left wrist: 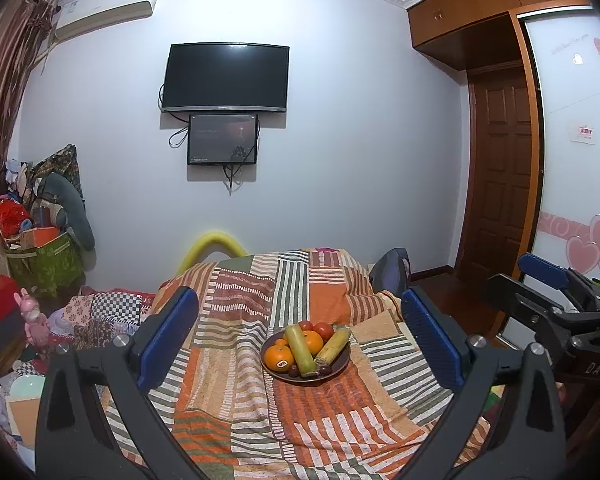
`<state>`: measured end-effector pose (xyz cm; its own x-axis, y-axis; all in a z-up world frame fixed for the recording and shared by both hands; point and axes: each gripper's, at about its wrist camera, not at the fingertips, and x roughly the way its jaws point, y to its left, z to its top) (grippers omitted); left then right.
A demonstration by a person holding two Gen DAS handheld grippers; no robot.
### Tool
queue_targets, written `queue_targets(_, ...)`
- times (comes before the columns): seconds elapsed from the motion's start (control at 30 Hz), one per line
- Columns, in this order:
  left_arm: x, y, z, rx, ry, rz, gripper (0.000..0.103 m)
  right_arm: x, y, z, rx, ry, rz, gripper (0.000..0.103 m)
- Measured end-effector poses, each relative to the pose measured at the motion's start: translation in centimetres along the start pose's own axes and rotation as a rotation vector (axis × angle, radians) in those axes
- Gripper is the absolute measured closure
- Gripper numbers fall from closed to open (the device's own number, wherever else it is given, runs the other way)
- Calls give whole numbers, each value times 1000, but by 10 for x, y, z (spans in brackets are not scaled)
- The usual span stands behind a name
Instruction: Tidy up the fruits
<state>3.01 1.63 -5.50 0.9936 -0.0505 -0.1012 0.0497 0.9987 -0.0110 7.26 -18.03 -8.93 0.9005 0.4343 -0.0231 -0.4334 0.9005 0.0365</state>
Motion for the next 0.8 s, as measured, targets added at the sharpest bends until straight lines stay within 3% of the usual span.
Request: queue_targets(0.8,3,1,-1,-1,4,10,0,-5,3,5,-12,-7,-17,0)
